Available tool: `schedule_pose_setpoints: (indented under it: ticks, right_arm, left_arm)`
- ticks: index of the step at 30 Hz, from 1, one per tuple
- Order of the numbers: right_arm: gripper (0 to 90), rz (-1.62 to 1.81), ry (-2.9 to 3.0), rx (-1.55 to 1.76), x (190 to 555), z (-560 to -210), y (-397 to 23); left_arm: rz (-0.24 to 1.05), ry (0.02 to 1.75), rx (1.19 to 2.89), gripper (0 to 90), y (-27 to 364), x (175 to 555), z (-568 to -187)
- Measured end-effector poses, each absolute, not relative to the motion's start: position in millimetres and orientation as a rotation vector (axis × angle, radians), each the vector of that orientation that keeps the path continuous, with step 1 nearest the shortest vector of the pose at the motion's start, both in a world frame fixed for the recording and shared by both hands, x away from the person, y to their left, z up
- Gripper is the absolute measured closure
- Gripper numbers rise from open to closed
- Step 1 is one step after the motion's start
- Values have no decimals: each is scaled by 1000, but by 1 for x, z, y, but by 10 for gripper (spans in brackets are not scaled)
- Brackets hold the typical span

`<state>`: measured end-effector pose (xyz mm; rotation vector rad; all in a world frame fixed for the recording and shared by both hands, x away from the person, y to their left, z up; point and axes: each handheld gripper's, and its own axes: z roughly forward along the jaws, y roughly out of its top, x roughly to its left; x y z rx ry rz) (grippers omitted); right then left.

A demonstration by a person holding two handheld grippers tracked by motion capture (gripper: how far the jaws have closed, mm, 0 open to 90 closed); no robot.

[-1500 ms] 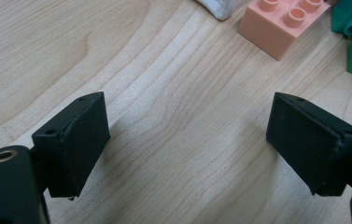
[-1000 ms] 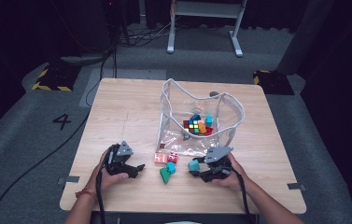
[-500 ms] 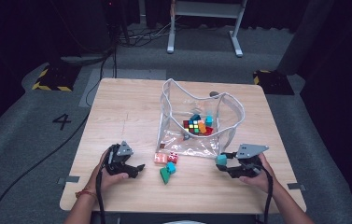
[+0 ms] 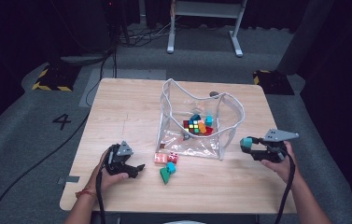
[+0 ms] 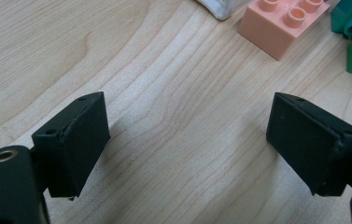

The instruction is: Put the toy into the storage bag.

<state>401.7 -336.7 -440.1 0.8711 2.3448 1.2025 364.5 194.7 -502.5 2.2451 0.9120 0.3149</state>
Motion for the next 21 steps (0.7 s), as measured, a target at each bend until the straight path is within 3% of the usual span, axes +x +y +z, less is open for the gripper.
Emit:
schedule_pose_setpoints:
  ticks: [21]
  right_arm:
    - [484, 1164, 2243, 891, 454, -376, -339]
  left_arm:
    - [314, 911, 2245, 134, 195, 364, -503]
